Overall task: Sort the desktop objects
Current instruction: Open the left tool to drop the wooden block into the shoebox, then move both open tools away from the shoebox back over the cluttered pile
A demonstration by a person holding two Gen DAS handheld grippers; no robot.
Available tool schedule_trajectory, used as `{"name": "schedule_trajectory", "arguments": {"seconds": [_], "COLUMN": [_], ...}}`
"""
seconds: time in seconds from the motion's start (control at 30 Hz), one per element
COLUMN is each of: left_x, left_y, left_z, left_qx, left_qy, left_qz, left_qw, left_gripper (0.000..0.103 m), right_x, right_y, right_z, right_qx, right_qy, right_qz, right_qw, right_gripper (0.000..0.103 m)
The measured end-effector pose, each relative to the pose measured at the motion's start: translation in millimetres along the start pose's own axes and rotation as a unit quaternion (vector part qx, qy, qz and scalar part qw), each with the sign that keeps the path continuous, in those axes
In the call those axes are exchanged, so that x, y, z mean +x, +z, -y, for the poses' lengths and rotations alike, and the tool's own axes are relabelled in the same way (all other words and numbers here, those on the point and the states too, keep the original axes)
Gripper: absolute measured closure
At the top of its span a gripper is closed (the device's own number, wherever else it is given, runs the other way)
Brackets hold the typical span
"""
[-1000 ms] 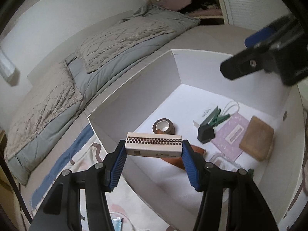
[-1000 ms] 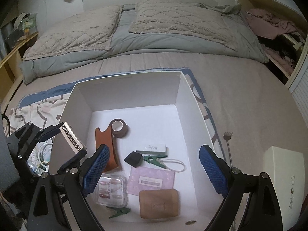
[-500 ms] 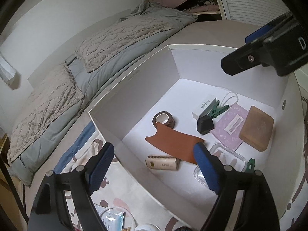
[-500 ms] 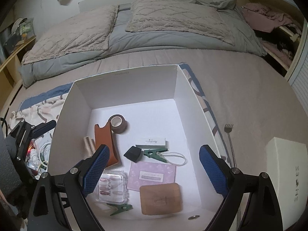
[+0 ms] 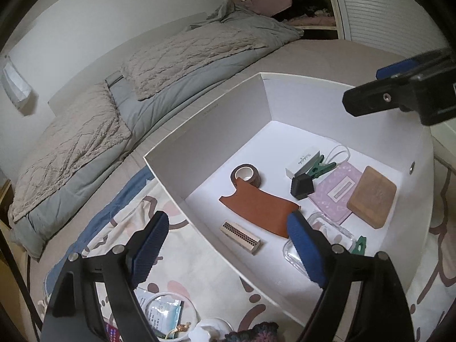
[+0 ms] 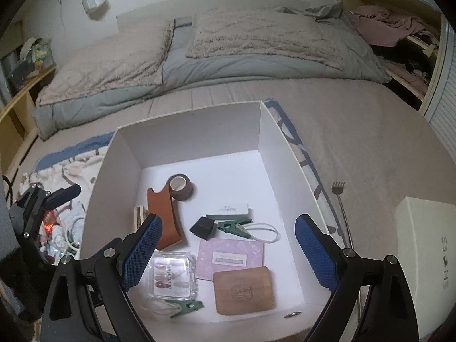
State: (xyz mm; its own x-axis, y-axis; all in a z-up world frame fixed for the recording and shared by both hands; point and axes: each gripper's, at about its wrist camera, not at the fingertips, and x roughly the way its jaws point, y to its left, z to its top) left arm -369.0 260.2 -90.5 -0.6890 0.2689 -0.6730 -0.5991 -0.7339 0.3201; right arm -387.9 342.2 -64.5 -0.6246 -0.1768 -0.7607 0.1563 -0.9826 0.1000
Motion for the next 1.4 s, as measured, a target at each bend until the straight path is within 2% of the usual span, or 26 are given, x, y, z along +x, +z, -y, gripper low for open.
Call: {"name": "schedule_trajectory", "arguments": {"seconds": [0.37,0.5,0.6,0.7,1.03,1.4], "left_x": [-34,-52,-64,-75,-117,-142], "left_y": [1,0,0,-2,-7,-23], "left_z": [-14,-19,-23,-26,-24,-38], "left_qx": [-0.066,-0.095,-0.123,-0.15,-0.161,-0.174], "left_qy": [-0.012,-0.012,-0.02,-0.03,-0.03,-0.004], "left_qz": [0.017,0.033,0.039,0.046,0.075,0.076], "left_qw": [0.9976,0.9948,0.9914,0.9871,0.9837,0.9819], "left_gripper": [0.017,0.007,0.005,0.001,0.0,0.0], "right_x": [-40,-54,-62,-68,-90,-105], "right_y": [-11,-15,-21,-28,-53,-71], "right_z": [2,-2,-6,-11,-23,-23], "right_qx": [0.025,0.02,0.016,0.007,-0.002,0.01], "right_qy": [-0.004,-0.013,-0.021,-0.028,-0.035,-0.024], "right_qz": [0.076,0.096,0.106,0.116,0.143,0.146], "right_qw": [0.997,0.995,0.994,0.993,0.989,0.989], "right_gripper": [0.009,0.008,0.0,0.0,0.0,0.0]}}
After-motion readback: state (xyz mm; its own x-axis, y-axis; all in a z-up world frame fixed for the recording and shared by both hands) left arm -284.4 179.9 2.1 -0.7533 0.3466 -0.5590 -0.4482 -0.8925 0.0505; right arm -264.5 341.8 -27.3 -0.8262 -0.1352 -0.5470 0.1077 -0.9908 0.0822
